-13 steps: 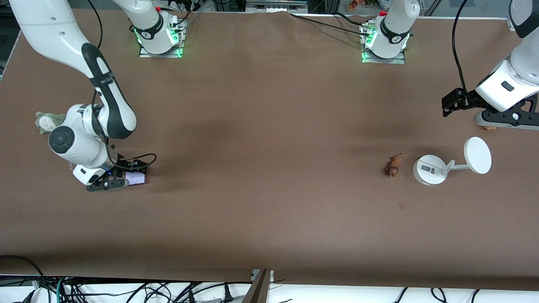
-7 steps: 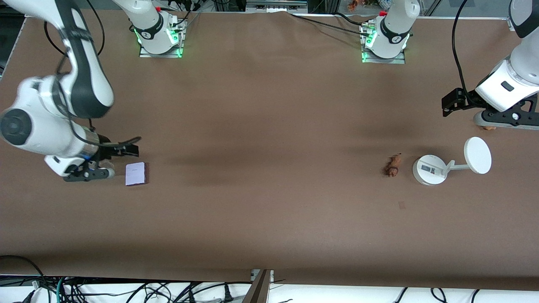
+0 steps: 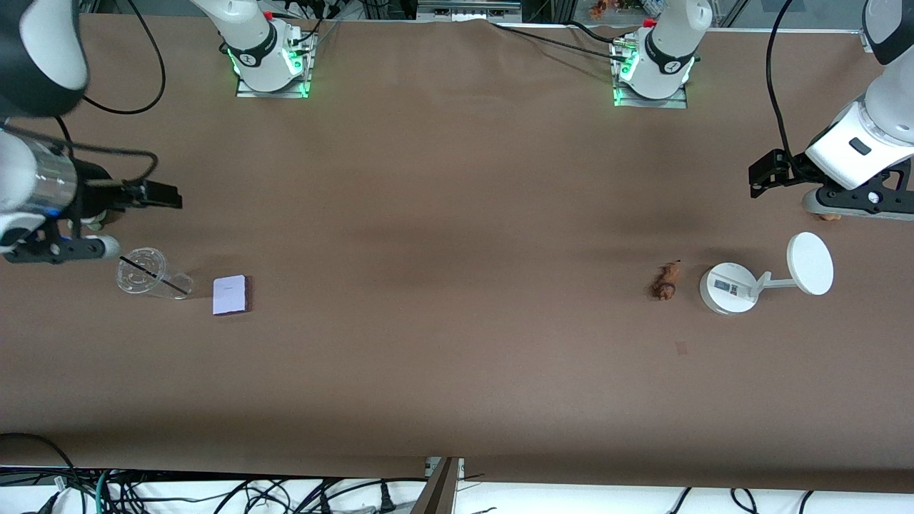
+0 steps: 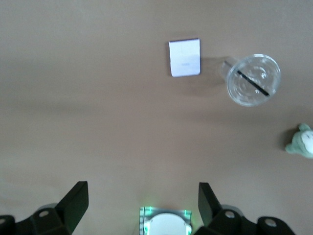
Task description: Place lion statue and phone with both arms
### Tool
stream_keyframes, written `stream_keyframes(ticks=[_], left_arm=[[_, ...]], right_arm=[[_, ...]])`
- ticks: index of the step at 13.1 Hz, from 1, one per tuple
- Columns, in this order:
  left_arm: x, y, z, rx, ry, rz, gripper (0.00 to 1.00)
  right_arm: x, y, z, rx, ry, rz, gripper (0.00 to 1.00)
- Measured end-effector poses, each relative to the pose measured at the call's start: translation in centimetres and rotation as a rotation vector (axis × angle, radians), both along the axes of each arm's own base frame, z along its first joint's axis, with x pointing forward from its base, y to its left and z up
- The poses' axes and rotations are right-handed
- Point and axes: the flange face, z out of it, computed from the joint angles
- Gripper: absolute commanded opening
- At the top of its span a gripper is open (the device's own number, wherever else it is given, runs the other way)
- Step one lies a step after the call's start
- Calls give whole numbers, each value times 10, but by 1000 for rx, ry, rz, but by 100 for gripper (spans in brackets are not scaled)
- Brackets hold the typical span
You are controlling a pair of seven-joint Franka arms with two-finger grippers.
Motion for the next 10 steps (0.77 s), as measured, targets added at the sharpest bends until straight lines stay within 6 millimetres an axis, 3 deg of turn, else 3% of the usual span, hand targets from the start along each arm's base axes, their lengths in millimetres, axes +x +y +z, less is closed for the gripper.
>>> stream_keyframes(ticks=[3,10], left_arm=[[0,0,0,0,0,0,100],[-1,2,3,0,-1,4,100]], right_arm=[[-4,0,12,-7,5,-21,99],[-6,1,7,-19,40,-43,99]])
